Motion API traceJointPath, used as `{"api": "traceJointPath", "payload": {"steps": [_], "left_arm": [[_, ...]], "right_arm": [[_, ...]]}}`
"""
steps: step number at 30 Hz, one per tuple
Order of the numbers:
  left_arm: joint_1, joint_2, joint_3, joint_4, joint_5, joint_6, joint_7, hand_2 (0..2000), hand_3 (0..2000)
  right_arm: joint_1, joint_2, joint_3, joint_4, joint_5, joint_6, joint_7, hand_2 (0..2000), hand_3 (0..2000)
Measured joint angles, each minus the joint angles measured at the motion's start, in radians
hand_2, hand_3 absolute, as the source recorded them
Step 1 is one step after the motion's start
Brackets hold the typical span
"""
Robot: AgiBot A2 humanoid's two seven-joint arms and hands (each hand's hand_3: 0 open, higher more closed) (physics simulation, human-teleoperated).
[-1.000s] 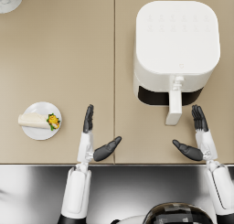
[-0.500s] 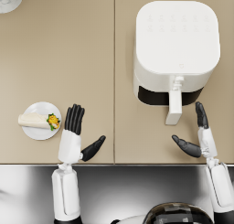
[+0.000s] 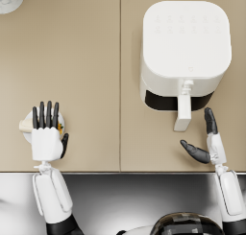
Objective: Pick up the chicken rolls and place it into the air fryer
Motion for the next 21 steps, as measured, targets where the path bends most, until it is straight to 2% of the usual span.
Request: {"api": "traceJointPath", "payload": {"steps": [4, 7, 13, 21], "left_arm": [[0.029, -0.011, -0.013, 0.049, 0.169, -0.001, -0.003, 0, 0], [0.045, -0.016, -0.013, 0.081, 0.222, 0.002, -0.018, 0, 0], [0.082, -0.025, -0.009, 0.159, 0.248, 0.009, -0.029, 0, 0], [0.077, -0.015, 0.023, 0.291, 0.252, 0.031, -0.054, 0, 0]], "right_arm": [[-0.003, -0.007, -0.013, -0.022, 0.000, 0.000, 0.000, 0, 0], [-0.003, -0.013, -0.025, -0.031, 0.000, 0.000, 0.000, 0, 0], [-0.002, -0.025, -0.048, -0.042, 0.000, 0.000, 0.000, 0, 0], [0.002, -0.041, -0.064, -0.053, 0.000, 0.000, 0.000, 0, 0]]}}
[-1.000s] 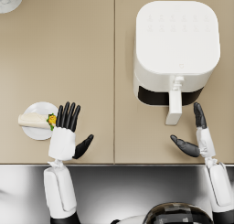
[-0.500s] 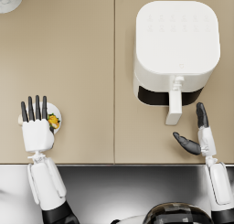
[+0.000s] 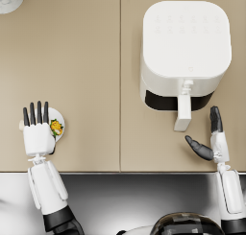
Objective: Pick up the chicken rolls and place it into the air fryer
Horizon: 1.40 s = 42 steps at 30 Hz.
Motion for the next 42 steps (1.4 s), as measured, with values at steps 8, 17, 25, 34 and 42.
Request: {"api": "traceJointPath", "payload": {"steps": [8, 17, 25, 34, 42], "left_arm": [[0.025, 0.003, -0.010, 0.082, 0.000, 0.007, -0.003, 0, 0], [0.058, 0.007, 0.012, 0.234, 0.000, 0.017, -0.001, 0, 0], [0.117, 0.001, 0.017, 0.379, 0.000, 0.109, 0.017, 2000, 1633], [0.124, 0.013, 0.076, 0.248, 0.000, 0.390, 0.200, 2000, 2000], [0.101, 0.025, 0.157, -0.055, 0.000, 0.405, 0.215, 2000, 2000]], "right_arm": [[0.002, -0.014, -0.012, -0.014, 0.000, 0.000, 0.000, 0, 0], [0.008, -0.029, -0.029, -0.024, 0.000, 0.000, 0.000, 0, 0], [0.006, -0.041, -0.048, -0.021, 0.000, 0.000, 0.000, 0, 0], [0.023, -0.058, 0.019, -0.065, 0.000, 0.000, 0.000, 0, 0], [0.072, -0.085, 0.068, -0.222, 0.000, 0.000, 0.000, 0, 0]]}}
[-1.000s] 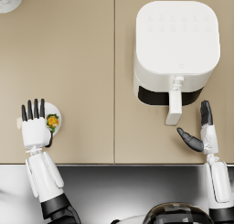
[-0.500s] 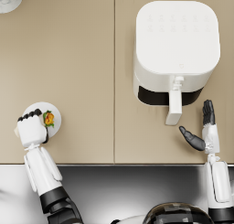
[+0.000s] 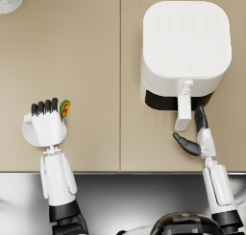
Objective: Pick up the chicken rolls and place it into the air fryer
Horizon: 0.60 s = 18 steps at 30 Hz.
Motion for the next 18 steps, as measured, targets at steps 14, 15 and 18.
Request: {"api": "traceJointPath", "payload": {"steps": [14, 15, 18], "left_arm": [[0.042, 0.025, 0.154, -0.210, -0.001, -0.013, 0.003, 2000, 2000], [0.046, 0.028, 0.164, -0.215, -0.001, -0.013, 0.002, 2000, 2000], [0.061, 0.038, 0.205, -0.225, -0.001, -0.014, 0.002, 2000, 2000]], "right_arm": [[0.097, -0.047, 0.085, -0.202, 0.003, -0.079, 0.001, 2000, 1307], [0.100, -0.048, 0.091, -0.200, 0.003, -0.106, 0.000, 2000, 1633], [0.093, -0.032, 0.111, -0.172, 0.007, -0.070, -0.001, 2000, 2000]]}}
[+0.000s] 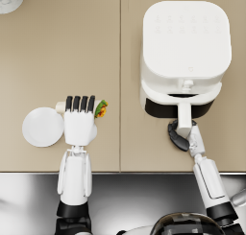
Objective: Pick up the chicken rolls and place it into the air fryer
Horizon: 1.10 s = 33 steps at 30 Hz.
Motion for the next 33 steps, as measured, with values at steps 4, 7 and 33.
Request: {"api": "traceJointPath", "payload": {"steps": [4, 7, 33], "left_arm": [[0.035, 0.021, 0.048, 0.009, 0.000, 0.000, 0.000, 2000, 2000], [0.058, 0.036, 0.077, 0.018, 0.000, 0.001, 0.000, 2000, 2000], [0.238, 0.233, 0.422, 0.016, -0.284, 0.005, -0.001, 2000, 2000]], "right_arm": [[-0.034, 0.056, 0.053, 0.082, 0.004, -0.015, -0.001, 2000, 2000], [-0.065, 0.113, 0.104, 0.158, 0.002, -0.057, -0.006, 2000, 2000], [-0.175, 0.702, 0.486, 0.631, -0.003, -0.054, 0.007, 2000, 2000]]}}
